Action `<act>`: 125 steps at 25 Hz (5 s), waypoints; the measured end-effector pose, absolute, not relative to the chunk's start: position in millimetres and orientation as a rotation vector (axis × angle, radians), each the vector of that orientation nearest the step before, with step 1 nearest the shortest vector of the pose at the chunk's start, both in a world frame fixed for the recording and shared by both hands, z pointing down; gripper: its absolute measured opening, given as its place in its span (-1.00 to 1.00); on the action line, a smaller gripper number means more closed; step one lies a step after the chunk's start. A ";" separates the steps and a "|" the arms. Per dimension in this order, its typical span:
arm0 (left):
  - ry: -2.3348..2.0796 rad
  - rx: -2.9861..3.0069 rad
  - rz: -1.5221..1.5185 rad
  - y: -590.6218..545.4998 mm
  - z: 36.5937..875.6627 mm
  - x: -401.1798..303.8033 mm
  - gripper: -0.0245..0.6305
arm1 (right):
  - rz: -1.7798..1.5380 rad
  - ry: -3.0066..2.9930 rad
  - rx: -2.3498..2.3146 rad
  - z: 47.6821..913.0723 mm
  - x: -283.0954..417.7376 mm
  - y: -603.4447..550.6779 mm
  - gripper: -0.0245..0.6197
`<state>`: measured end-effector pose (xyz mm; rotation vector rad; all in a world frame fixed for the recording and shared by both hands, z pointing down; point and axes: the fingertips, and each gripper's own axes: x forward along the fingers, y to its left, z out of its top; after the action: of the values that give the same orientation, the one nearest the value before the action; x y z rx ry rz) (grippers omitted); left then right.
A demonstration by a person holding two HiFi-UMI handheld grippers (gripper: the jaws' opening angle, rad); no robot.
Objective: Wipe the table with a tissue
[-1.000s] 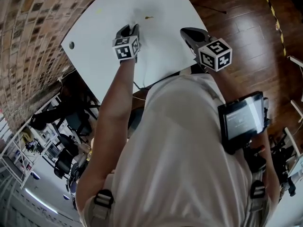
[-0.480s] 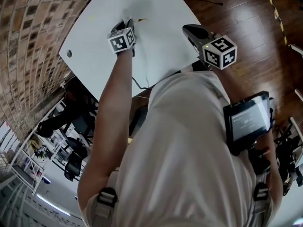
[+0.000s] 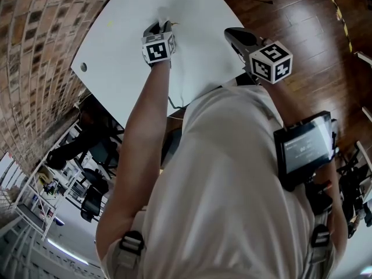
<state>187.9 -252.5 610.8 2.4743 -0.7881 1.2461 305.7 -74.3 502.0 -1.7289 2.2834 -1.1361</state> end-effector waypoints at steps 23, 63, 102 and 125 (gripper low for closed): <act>-0.438 2.617 1.289 -198.5 614.3 225.1 -0.64 | -1.129 2.281 -1.737 503.5 302.9 -74.9 -0.90; -0.096 2.243 0.780 -111.3 584.3 250.0 -0.63 | -1.046 2.171 -1.827 486.3 360.0 -66.9 -0.90; -0.456 2.406 0.480 -83.9 513.7 282.6 -0.63 | -0.942 2.516 -1.491 464.5 352.3 -63.9 -0.90; -0.996 2.543 0.116 -41.8 418.1 58.3 -0.64 | -0.692 2.912 -1.007 388.2 159.7 -30.8 -0.90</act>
<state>58.3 -41.8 418.1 2.5427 -0.9962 0.1161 159.7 -30.8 388.2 -1.0067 2.9122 -0.6922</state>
